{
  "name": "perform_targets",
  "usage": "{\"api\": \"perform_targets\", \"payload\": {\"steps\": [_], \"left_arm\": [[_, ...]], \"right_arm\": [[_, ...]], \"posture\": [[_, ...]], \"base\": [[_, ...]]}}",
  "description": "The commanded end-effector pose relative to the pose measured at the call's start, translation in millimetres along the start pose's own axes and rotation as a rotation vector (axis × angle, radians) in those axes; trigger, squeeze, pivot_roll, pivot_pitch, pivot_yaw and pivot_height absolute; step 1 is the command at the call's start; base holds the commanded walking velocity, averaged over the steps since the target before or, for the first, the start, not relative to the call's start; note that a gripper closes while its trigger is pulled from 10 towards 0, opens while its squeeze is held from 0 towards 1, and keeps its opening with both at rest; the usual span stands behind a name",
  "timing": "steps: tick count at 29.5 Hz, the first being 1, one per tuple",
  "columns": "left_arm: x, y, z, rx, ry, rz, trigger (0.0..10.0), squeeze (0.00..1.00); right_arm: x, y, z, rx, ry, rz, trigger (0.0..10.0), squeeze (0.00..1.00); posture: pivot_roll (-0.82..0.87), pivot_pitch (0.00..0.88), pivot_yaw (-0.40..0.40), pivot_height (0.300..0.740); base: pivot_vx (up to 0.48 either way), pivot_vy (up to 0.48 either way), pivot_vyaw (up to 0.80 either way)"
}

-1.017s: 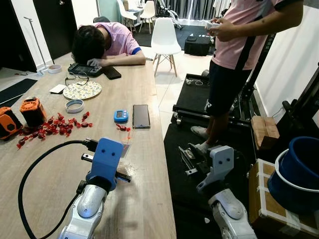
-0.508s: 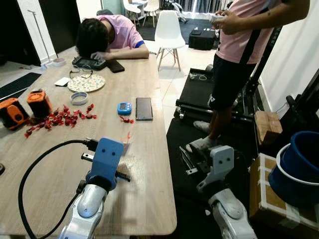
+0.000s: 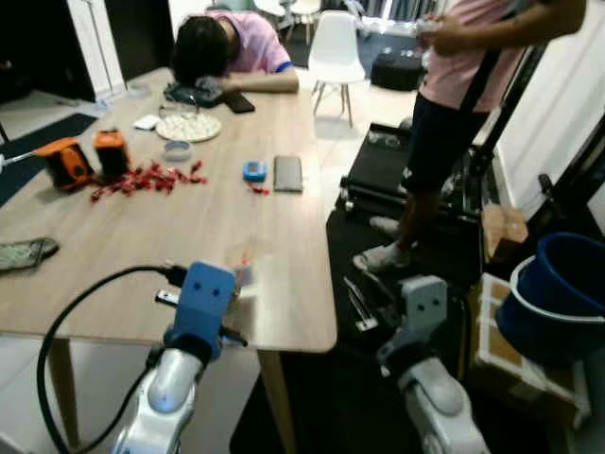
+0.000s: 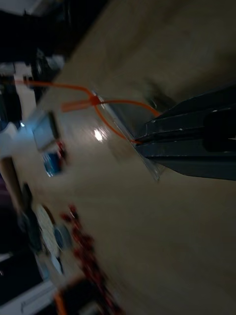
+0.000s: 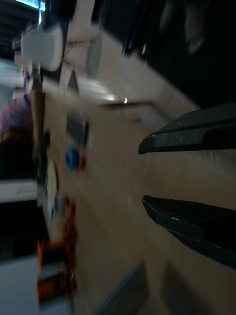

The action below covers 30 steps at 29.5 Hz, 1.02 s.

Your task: Hang keys on a hook

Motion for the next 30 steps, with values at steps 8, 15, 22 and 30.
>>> {"api": "perform_targets", "payload": {"steps": [8, 15, 22, 30], "left_arm": [[-3.0, 0.4, 3.1, 0.004, 0.012, -0.009, 10.0, 0.00], [-3.6, 0.1, 4.1, 0.005, 0.014, -0.008, 10.0, 0.00], [-4.0, 0.7, 5.2, 0.007, 0.014, -0.007, 10.0, 0.00], [-3.1, -0.7, 5.7, 0.001, 0.008, 0.007, 10.0, 0.00]], "right_arm": [[-1.9, -2.6, 1.8, -0.005, 0.004, 0.006, 10.0, 0.00], [-1.8, -1.1, 1.9, -0.009, 0.004, 0.008, 10.0, 0.00], [-1.5, 0.6, 2.6, -0.003, 0.001, 0.004, 10.0, 0.00], [-2.0, 2.0, 2.6, 0.006, 0.002, 0.003, 10.0, 0.00]], "posture": [[0.10, 0.071, -0.016, 0.740], [0.10, 0.076, -0.016, 0.740], [0.10, 0.080, -0.015, 0.740], [0.10, 0.084, -0.016, 0.740]], "base": [[-0.349, 0.000, 0.00], [-0.344, 0.000, 0.00], [-0.089, 0.000, 0.00], [0.000, 0.000, 0.00]]}}
Point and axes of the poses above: a point about 5 cm out from each wrist's last joint towards the gripper, its own z axis pointing back from the gripper into the wrist, its own x axis along the axis of the wrist's last joint, y = z × x, the point moved 1 cm from there along -z, pointing out of the wrist towards the gripper, and after that the axes turned 12 degrees about z, right-handed, at the moved point
